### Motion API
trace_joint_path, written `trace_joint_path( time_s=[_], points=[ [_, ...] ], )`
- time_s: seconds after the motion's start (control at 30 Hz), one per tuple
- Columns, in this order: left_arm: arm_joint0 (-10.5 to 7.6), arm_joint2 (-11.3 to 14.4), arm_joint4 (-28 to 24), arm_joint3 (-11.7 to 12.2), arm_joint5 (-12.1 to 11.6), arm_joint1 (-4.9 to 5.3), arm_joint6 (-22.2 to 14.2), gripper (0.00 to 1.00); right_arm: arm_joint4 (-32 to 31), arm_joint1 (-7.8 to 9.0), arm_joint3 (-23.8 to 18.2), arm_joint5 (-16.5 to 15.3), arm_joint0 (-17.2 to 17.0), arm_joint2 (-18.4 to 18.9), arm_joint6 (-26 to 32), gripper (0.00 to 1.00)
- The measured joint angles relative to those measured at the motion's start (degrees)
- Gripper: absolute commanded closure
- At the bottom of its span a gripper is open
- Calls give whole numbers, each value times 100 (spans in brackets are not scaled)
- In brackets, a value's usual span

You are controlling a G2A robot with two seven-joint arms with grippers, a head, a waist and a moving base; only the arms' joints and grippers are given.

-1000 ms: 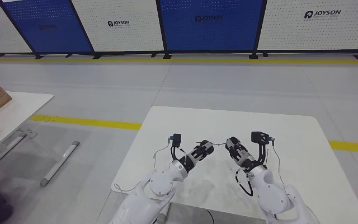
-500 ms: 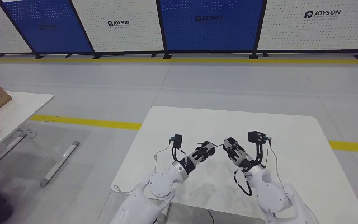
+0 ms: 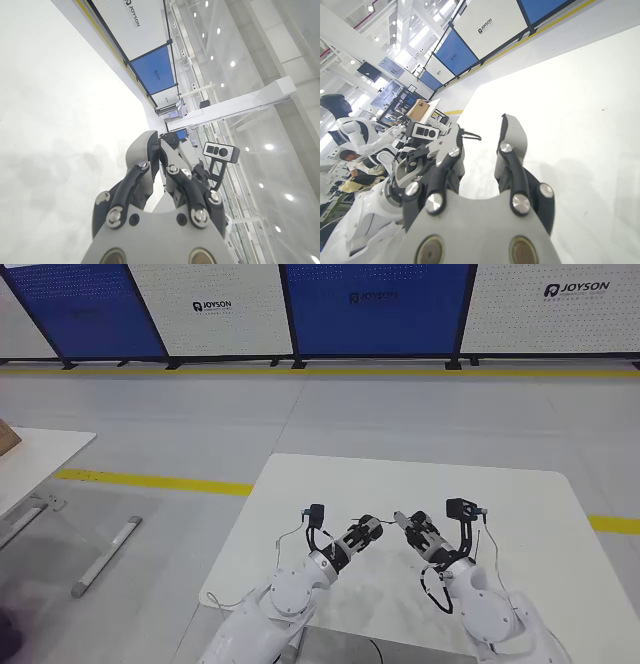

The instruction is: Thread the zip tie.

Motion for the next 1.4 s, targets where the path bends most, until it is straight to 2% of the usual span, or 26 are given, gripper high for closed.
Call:
trace_joint_path(
  time_s=[0.07, 0.17, 0.23, 0.3, 0.33, 0.37, 0.73, 1.3, 1.33, 1.37, 1.4],
  points=[
    [-28, 25, -2, 40, 14, -8, 28, 100, 1, 3, 4, -34, -5, 11, -10, 48],
    [-52, 42, -18, 71, 30, -16, 65, 100, -7, 10, 7, -69, -24, 28, -14, 58],
    [-64, 40, -35, 78, 40, -20, 99, 100, -24, 14, 18, -75, -33, 36, -13, 68],
    [-67, 39, -34, 77, 48, -22, 132, 100, -36, 16, 27, -75, -34, 38, -14, 81],
    [-67, 41, -29, 73, 52, -23, 143, 100, -38, 16, 31, -74, -33, 38, -17, 93],
    [-68, 42, -26, 69, 54, -24, 148, 100, -38, 16, 33, -72, -32, 39, -19, 100],
    [50, 29, 72, -127, -22, -2, 67, 100, -90, 18, 39, -34, 16, 12, 11, 100],
    [85, 28, 143, -249, -27, 13, -10, 100, -47, 31, -27, -57, 23, 42, 96, 100],
    [86, 17, 147, -242, -15, 13, 31, 100, -40, 33, -26, -41, 27, 42, 132, 86],
    [86, 13, 148, -238, -4, 13, 59, 100, -39, 34, -26, -30, 33, 42, 160, 63],
    [84, 9, 147, -235, 7, 12, 83, 100, -39, 35, -27, -25, 37, 41, 181, 55]
  ],
)
